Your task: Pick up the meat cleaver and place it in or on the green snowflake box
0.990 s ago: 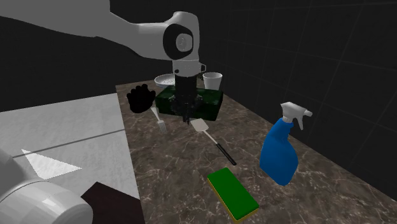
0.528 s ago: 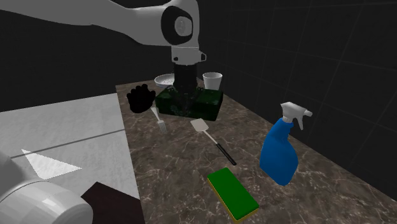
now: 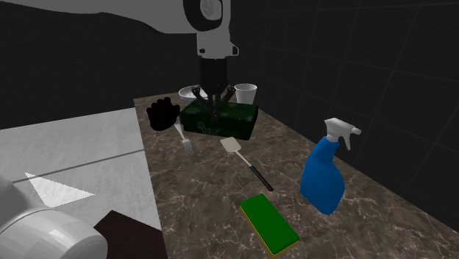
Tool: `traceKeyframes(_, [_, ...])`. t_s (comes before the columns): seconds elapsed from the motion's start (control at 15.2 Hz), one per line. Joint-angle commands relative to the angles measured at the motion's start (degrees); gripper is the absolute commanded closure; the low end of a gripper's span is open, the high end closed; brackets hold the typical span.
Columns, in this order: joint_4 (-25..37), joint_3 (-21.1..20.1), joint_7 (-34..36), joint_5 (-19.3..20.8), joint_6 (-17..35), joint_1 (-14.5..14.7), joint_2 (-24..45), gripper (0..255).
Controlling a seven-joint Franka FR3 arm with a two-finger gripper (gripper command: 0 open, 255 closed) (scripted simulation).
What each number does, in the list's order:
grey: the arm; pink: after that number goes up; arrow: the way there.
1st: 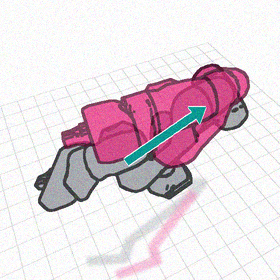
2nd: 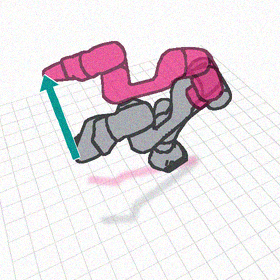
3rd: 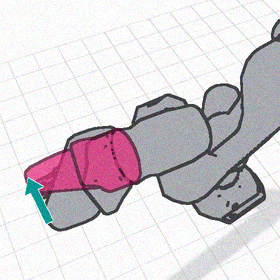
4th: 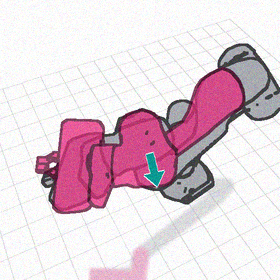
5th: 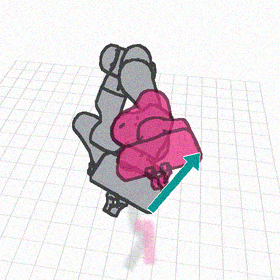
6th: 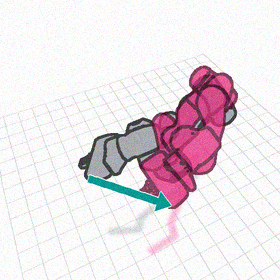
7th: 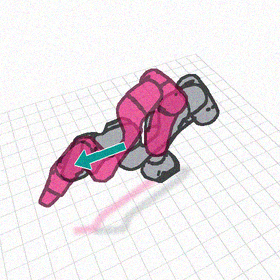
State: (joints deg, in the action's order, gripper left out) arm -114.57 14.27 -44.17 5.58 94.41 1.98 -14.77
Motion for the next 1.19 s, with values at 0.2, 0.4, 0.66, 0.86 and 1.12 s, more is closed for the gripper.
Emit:
traceKeyframes(0.2, [4.1,-0.1,-0.2,-0.1,-3.8,0.1,0.3,255])
traceKeyframes(0.4, [8.5,-0.5,0.5,-1.3,-4.3,0.8,4.4,255])
traceKeyframes(0.66, [18.0,-1.2,1.8,-3.4,-5.6,1.8,12.9,255])
traceKeyframes(0.86, [26.5,-1.7,2.6,-5.0,-7.4,2.2,19.8,255])
traceKeyframes(1.12, [40.4,-2.3,3.6,-7.2,-11.3,2.3,30.0,255])
